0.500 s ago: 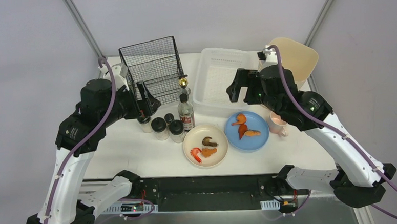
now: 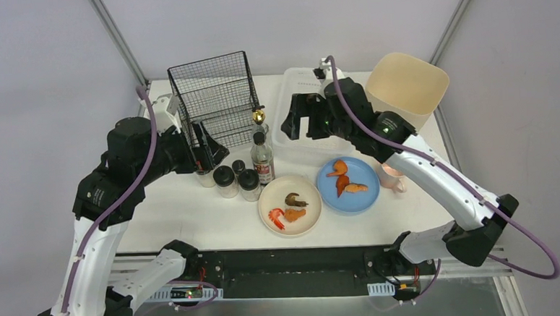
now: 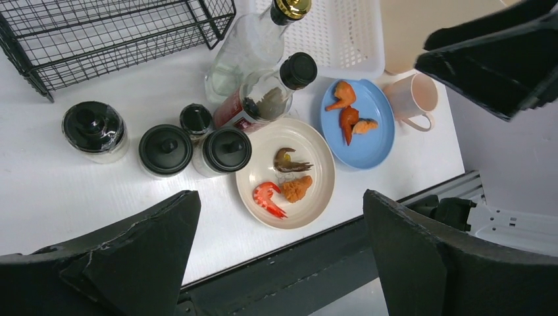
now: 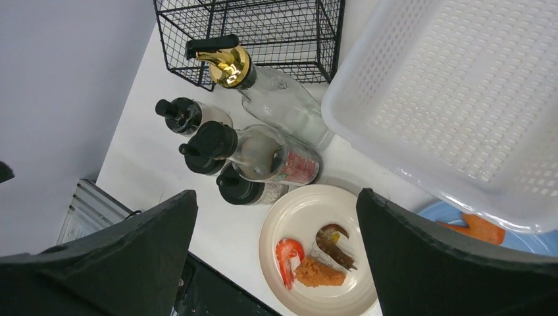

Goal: Clear the kitchen counter

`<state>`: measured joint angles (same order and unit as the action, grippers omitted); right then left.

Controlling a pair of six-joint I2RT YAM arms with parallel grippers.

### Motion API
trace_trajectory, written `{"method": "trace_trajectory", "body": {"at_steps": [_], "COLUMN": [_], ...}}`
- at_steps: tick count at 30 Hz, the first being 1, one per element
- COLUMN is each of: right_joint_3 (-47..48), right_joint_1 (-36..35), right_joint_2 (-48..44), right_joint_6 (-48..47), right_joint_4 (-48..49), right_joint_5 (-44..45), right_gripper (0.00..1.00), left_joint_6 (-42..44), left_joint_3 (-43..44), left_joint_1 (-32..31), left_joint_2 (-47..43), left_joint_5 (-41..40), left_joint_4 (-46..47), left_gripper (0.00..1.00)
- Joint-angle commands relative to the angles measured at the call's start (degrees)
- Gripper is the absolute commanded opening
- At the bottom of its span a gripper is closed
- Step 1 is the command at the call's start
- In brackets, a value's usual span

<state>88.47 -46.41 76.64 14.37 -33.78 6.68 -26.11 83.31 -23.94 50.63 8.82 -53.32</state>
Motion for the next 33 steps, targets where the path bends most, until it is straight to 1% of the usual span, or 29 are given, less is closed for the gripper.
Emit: {"method": "trace_trajectory", "body": {"at_steps": [1,8,11,12,16,22,26,29,33], "right_joint_3": [2.6,2.9,1.9,1.4,-1.8,-9.6,-15.6,-19.4,-23.1], "right_joint_1": [-0.5,-1.5,-1.6,-1.7,-1.7,-1.6,-1.6,-1.7,-1.7], "right_joint_2": [1.6,5.9,5.8,5.5,2.1,-5.2,-10.8,-14.7,-19.3], "right_joint_6": [-1.4,-1.5,-0.8,-0.3,0.7,2.6,5.8,7.9,10.5], "right_joint_4": [6.3,8.6,8.4,8.2,6.0,1.0,-1.7,-3.3,-4.4], "right_joint_5": [-1.1,0.1,1.5,2.1,6.7,13.7,16.2,16.2,14.1], "right_gripper": [0.94,0.93,0.92,0.92,0.92,0.93,0.93,0.93,0.93], "left_joint_6": [0.4,-2.2,-2.1,-2.0,-1.9,-1.2,-1.0,-1.1,-1.6], "left_joint_3": [0.5,-1.9,-2.9,-3.2,-4.7,-6.0,-5.3,-4.0,-2.5], "left_joint_1": [0.1,0.1,0.0,0.0,-0.1,-1.6,-5.5,-9.0,-14.3], "left_joint_2": [-2.2,-2.0,0.2,1.2,6.4,10.7,14.1,16.3,19.0], "left_joint_5": [0.2,-1.0,2.1,3.7,8.0,5.5,1.9,-1.8,-8.0], "left_joint_4": [0.1,0.2,1.1,1.9,5.5,9.8,10.9,11.1,11.1], "left_gripper": [1.0,1.0,1.0,0.96,0.94,0.92,0.9,0.88,0.84]}}
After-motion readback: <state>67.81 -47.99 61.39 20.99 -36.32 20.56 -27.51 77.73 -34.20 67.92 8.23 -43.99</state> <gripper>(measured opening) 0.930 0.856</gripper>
